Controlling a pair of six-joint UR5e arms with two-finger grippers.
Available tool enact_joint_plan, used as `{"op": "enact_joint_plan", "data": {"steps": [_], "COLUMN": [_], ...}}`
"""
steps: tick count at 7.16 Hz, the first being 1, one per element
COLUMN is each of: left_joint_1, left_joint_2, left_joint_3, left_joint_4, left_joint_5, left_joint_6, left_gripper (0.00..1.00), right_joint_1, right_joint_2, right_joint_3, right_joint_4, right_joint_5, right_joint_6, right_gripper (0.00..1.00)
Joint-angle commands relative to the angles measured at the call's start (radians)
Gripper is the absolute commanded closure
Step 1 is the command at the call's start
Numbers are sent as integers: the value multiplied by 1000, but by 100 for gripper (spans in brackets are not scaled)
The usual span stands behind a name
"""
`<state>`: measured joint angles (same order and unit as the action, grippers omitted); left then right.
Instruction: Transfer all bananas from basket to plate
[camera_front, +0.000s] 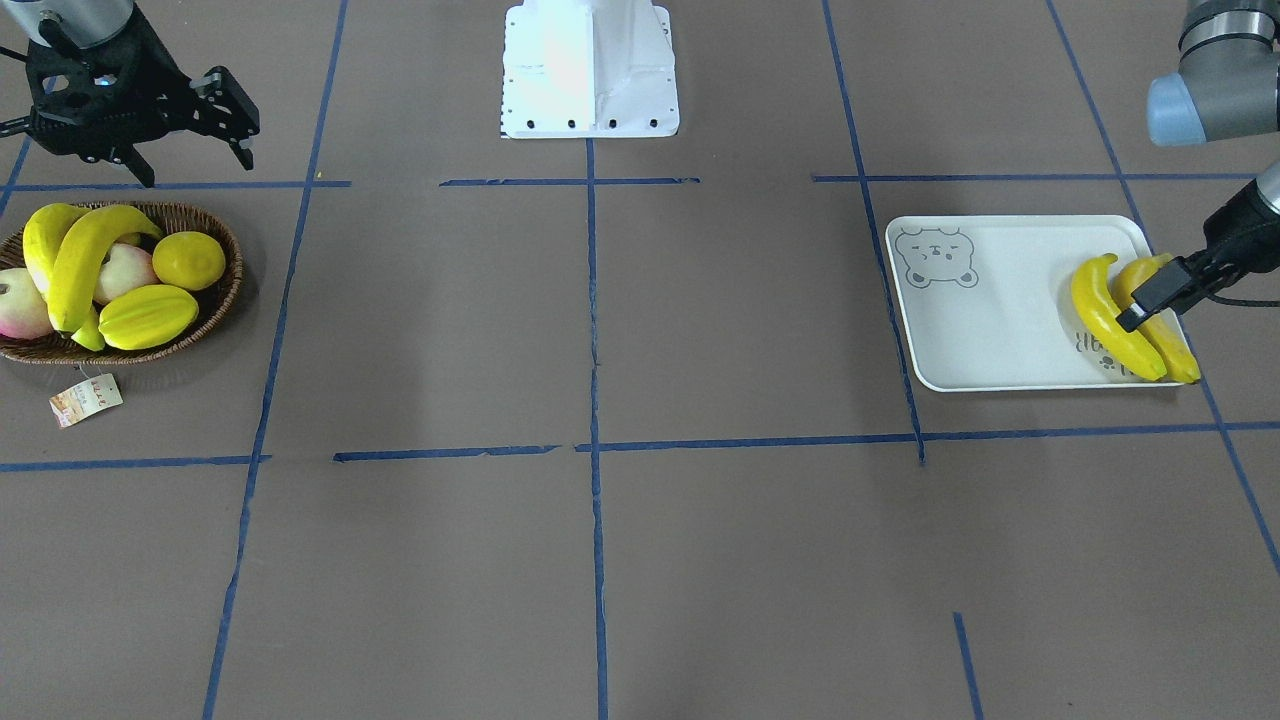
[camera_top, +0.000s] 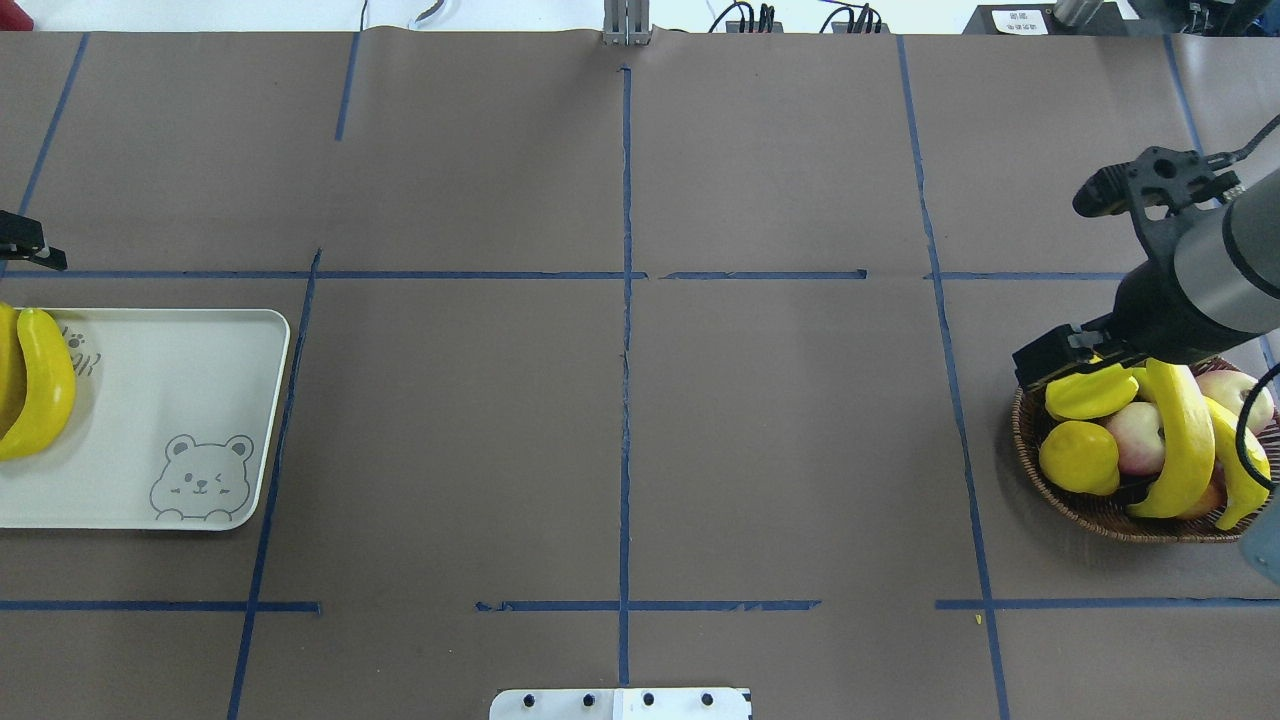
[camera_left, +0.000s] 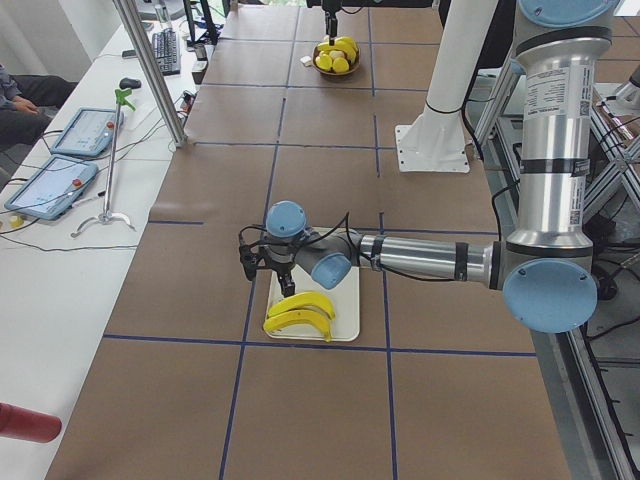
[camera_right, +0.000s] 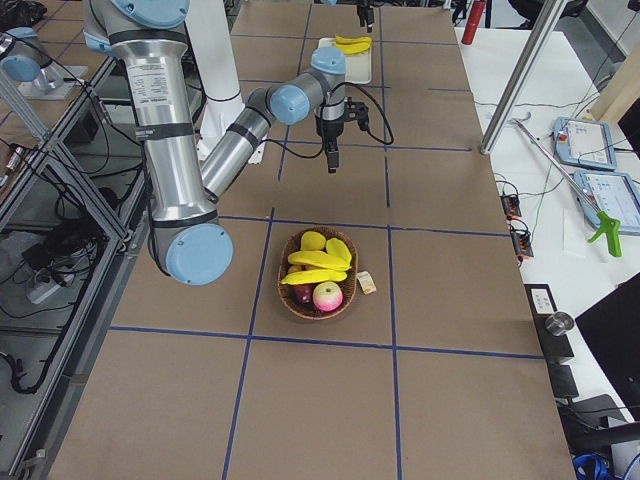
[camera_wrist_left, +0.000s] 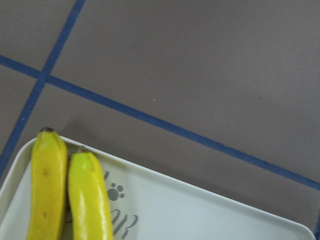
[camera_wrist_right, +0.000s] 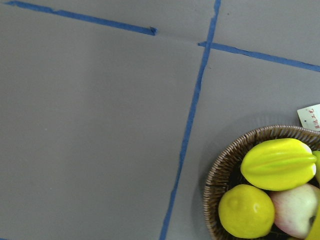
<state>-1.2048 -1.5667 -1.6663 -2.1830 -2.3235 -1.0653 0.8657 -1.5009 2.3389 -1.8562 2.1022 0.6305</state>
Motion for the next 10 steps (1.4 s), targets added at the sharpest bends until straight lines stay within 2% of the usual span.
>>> {"op": "enact_joint_plan", "data": {"steps": [1, 3, 5, 6, 7, 10], "left_joint_1": [5, 5, 5, 5, 5, 7], "left_joint_2": [-23, -23, -15, -13, -12, -9], "left_joint_3": [-18, -18, -50, -52, -52, -59], "left_joint_4": [-1, -4, -3, -4, -4, -4], "left_joint_5": [-10, -36, -48, -47, -47, -48], "left_joint_6": [-5, -5, -8, -11, -12, -12], "left_gripper": [0, 0, 0, 0, 0, 0], "right_joint_1": [36, 45, 42, 41, 41, -8], "right_joint_2": [-173, -332, -415, -491, -519, -524], "right_joint_3": [49, 13, -80, -154, -211, -259], "right_joint_4": [24, 240, 572, 780, 901, 911], "right_joint_5": [-4, -7, -46, -62, -74, -132], "right_joint_6": [-122, -68, 210, 248, 303, 398], "right_gripper": [0, 1, 2, 3, 4, 6]}}
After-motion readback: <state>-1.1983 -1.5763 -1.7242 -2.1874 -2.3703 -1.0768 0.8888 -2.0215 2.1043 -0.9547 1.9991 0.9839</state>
